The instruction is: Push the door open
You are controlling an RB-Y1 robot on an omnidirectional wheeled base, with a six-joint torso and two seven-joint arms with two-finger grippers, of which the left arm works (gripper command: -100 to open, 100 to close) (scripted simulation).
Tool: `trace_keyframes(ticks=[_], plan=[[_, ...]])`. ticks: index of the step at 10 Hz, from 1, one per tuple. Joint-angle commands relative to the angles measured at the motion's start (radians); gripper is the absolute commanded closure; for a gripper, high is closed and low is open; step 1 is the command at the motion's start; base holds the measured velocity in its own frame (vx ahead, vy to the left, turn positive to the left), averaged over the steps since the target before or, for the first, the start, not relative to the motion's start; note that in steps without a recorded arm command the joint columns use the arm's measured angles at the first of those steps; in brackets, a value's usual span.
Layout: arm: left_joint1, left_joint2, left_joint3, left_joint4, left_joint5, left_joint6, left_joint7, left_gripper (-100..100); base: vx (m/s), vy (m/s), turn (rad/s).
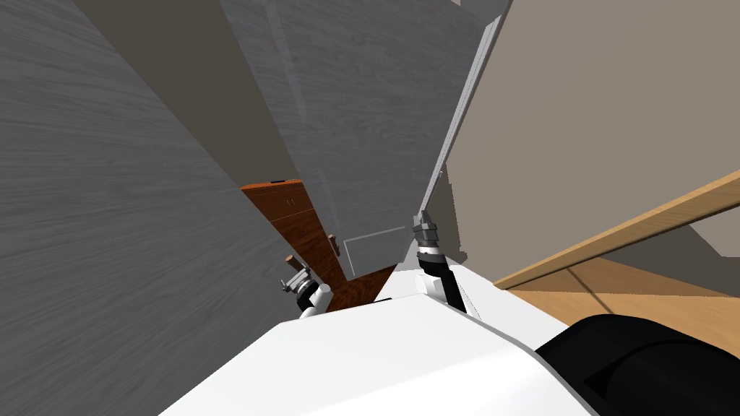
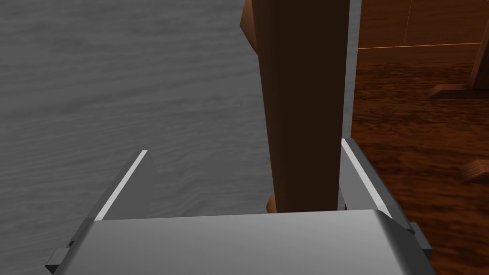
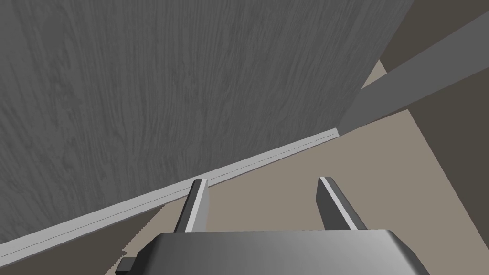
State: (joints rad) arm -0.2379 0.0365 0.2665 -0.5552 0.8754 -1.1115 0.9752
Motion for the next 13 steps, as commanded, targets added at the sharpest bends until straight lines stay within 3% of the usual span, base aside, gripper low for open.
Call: trace_keyframes(ticks=[1,13], plan=[[0.042,0.023,0.014,-0.035,0.003,-0.012,-0.006,100,0.009,-0.015,-0.017],[0.038,0.024,0.028,-0.030,0.006,-0.019,-0.008,100,0.006,0.006,-0.006]])
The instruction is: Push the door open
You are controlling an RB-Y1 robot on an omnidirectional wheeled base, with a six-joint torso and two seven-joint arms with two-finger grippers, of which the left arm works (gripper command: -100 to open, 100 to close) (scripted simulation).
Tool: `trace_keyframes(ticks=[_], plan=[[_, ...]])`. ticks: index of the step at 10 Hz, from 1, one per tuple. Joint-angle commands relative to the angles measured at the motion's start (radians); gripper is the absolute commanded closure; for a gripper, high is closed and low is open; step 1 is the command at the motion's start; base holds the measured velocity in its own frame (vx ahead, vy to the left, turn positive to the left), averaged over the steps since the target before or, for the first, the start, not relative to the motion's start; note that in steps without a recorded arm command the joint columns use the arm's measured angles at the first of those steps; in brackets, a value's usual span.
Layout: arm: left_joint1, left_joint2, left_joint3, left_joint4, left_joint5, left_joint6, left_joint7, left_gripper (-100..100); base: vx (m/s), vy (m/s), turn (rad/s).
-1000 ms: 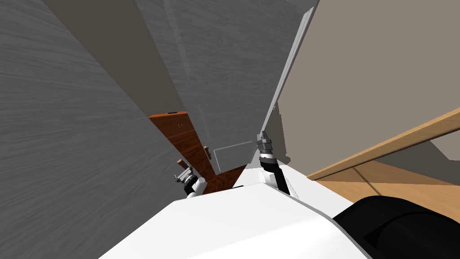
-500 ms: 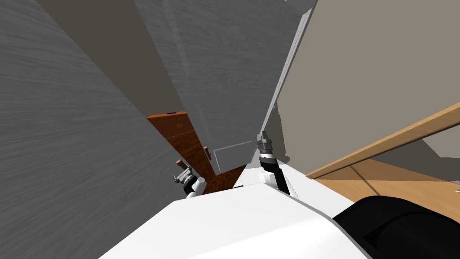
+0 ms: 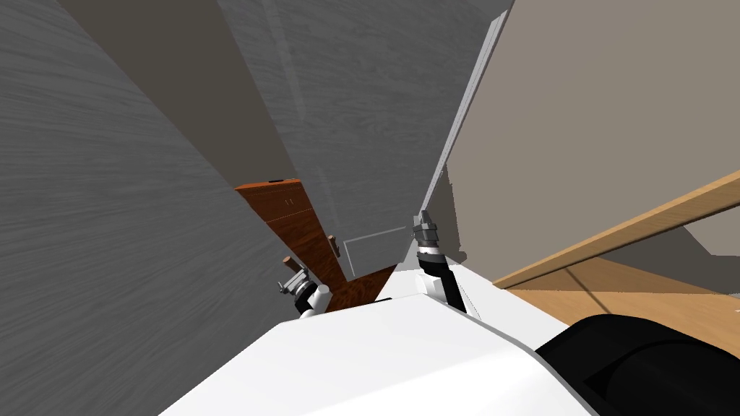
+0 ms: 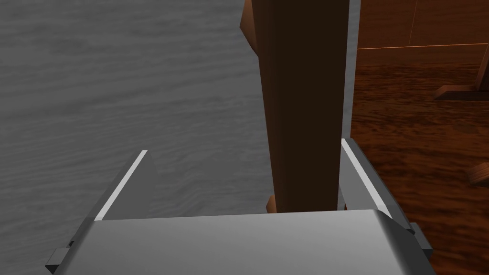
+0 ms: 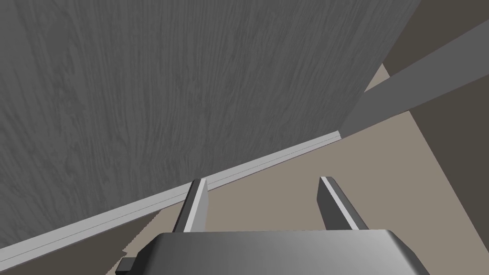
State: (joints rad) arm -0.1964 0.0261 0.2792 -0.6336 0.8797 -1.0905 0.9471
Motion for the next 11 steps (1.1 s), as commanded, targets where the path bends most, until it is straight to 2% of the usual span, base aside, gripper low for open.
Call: trace_keyframes(ticks=[1,2,5,8,10,11], plan=[[-0.003,0.034,0.015,0.049,0.002,-0.040,0.020,100,-0.012,0.006,-0.020],[-0.006,0.012,0.021,0.010,0.023,-0.031,0.000,100,0.030,0.071,-0.266],[-0.007,0.014,0.026,0.013,0.029,-0.038,-0.001,100,0.047,0.088,-0.053],[-0.015,0.023,0.051,0.023,0.056,-0.070,-0.004,100,0.016,0.095,-0.089],[-0.015,0.023,0.051,0.023,0.056,-0.070,-0.004,100,0.028,0.049,-0.007],[-0.019,0.028,0.066,0.029,0.073,-0.090,-0.006,100,0.010,0.066,-0.095]])
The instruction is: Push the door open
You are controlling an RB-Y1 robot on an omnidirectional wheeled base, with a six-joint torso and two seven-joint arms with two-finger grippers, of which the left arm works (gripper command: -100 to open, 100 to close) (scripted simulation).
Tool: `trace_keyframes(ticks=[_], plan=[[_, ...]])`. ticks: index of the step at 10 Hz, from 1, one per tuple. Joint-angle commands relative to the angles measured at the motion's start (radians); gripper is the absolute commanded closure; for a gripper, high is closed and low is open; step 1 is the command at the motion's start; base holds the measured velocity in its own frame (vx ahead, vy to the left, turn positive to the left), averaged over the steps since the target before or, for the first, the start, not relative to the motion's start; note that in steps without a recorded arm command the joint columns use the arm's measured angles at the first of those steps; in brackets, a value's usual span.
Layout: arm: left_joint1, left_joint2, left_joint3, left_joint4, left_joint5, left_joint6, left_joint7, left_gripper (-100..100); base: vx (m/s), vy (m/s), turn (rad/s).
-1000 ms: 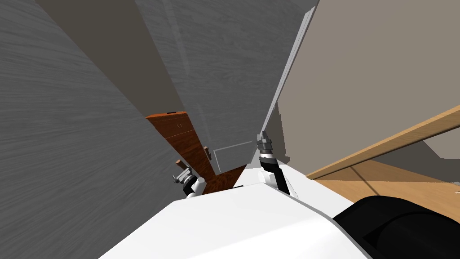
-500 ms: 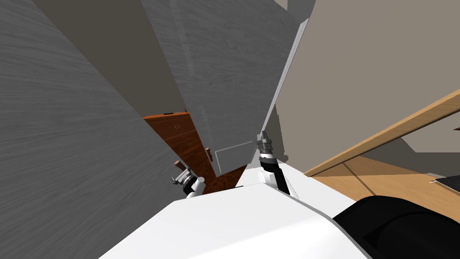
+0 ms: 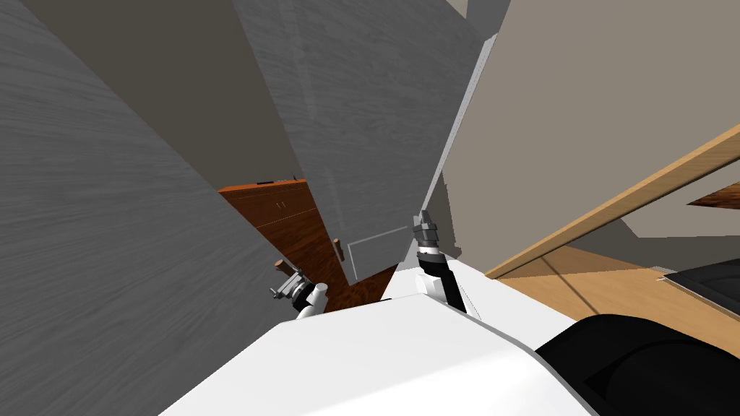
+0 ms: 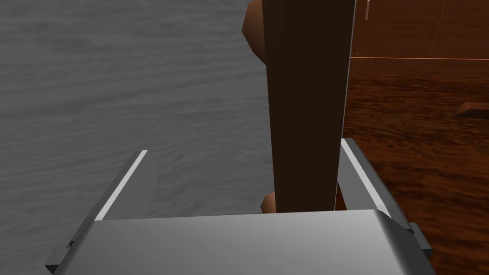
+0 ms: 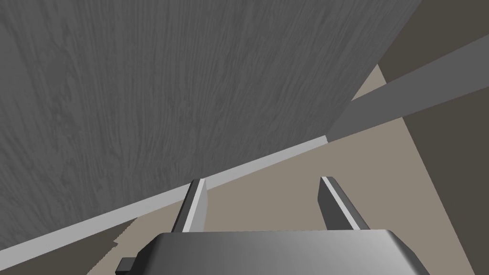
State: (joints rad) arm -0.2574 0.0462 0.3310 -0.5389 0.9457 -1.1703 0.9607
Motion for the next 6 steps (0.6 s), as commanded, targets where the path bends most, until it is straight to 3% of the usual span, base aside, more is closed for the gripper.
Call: trace_keyframes(ticks=[1,2,4,6], plan=[[0.042,0.008,0.014,-0.050,0.007,-0.010,-0.020,100,0.003,0.084,-0.087],[0.042,0.008,0.014,-0.046,0.007,-0.010,-0.020,100,0.010,0.031,-0.025],[0.040,0.010,0.022,-0.083,0.015,-0.017,-0.021,100,0.012,0.032,-0.026],[0.040,0.010,0.022,-0.063,0.015,-0.020,-0.021,100,0.011,0.008,0.001]])
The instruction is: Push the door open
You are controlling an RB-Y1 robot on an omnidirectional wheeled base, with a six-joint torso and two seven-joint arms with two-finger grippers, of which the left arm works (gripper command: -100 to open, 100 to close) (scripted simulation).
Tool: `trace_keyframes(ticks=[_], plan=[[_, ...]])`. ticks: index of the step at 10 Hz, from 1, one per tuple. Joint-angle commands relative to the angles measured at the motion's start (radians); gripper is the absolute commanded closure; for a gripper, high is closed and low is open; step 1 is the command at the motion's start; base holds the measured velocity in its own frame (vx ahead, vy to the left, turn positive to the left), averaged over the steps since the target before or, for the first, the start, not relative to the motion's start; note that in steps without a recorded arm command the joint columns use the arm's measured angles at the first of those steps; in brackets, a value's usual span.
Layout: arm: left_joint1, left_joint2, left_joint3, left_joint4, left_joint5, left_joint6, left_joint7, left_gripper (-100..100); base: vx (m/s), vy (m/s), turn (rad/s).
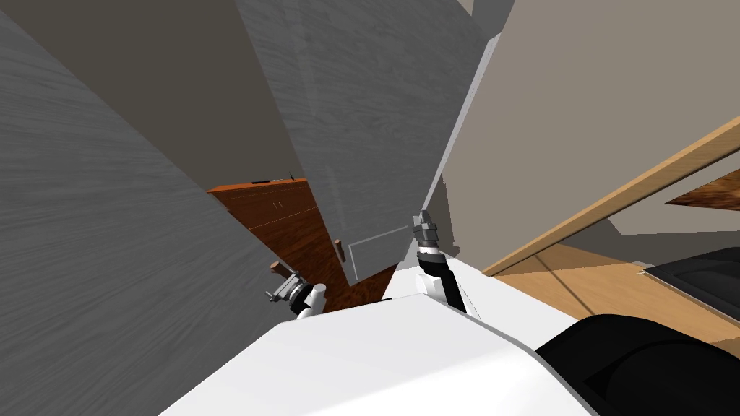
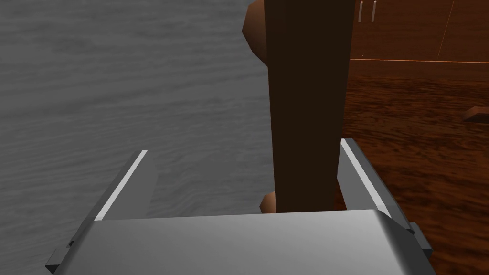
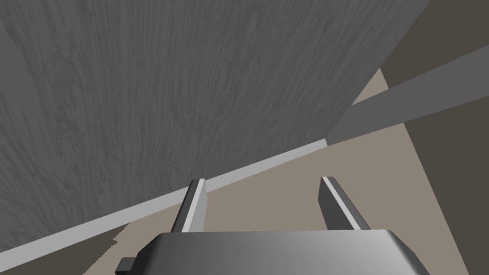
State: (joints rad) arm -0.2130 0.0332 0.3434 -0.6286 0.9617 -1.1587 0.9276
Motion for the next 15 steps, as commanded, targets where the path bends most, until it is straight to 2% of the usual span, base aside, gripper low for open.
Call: trace_keyframes(ticks=[1,2,5,6,10,11,13,15], plan=[[-0.005,0.023,0.010,0.027,-0.001,-0.031,0.012,100,0.009,-0.007,0.012],[-0.007,0.025,0.018,0.030,0.009,-0.042,0.011,100,0.001,0.038,-0.068],[-0.007,0.025,0.018,0.040,0.009,-0.042,0.011,100,0.003,0.025,-0.012],[-0.010,0.026,0.027,0.034,0.018,-0.054,0.010,100,0.013,0.034,-0.057],[-0.010,0.026,0.027,0.034,0.018,-0.054,0.010,100,0.006,0.018,-0.007],[-0.012,0.028,0.036,0.037,0.028,-0.065,0.009,100,0.005,0.032,-0.068],[-0.012,0.028,0.036,0.037,0.028,-0.065,0.009,100,-0.001,0.040,-0.031],[-0.012,0.028,0.036,0.052,0.028,-0.065,0.009,100,0.006,0.001,0.003]])
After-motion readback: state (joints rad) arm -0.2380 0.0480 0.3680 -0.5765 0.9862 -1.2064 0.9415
